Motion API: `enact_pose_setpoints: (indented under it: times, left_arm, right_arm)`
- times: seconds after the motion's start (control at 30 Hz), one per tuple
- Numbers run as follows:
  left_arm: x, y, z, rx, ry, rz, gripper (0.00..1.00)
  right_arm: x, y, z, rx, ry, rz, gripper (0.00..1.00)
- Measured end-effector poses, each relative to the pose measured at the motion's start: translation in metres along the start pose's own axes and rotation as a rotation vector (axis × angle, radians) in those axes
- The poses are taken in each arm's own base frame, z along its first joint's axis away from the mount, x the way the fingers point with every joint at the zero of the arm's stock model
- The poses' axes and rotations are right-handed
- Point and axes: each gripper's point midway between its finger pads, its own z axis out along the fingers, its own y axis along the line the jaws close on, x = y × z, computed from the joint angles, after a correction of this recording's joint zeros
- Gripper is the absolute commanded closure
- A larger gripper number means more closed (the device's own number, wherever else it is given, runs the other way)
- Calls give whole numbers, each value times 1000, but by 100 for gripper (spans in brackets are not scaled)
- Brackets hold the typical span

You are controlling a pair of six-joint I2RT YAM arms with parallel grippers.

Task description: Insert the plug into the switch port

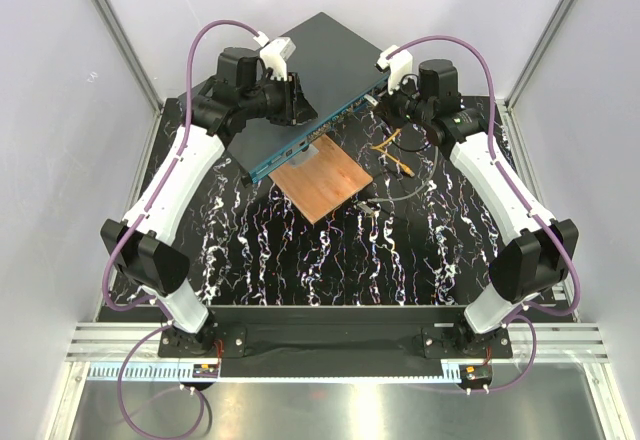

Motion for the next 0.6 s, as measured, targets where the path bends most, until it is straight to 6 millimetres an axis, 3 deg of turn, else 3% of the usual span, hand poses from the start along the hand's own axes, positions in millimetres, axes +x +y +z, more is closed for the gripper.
enact_pose_setpoints:
  times: [0.6]
  left_arm:
    - [0,0,1,2,-2,-3,67]
  right_arm:
    - [-5,0,-5,3,-12,-23,100]
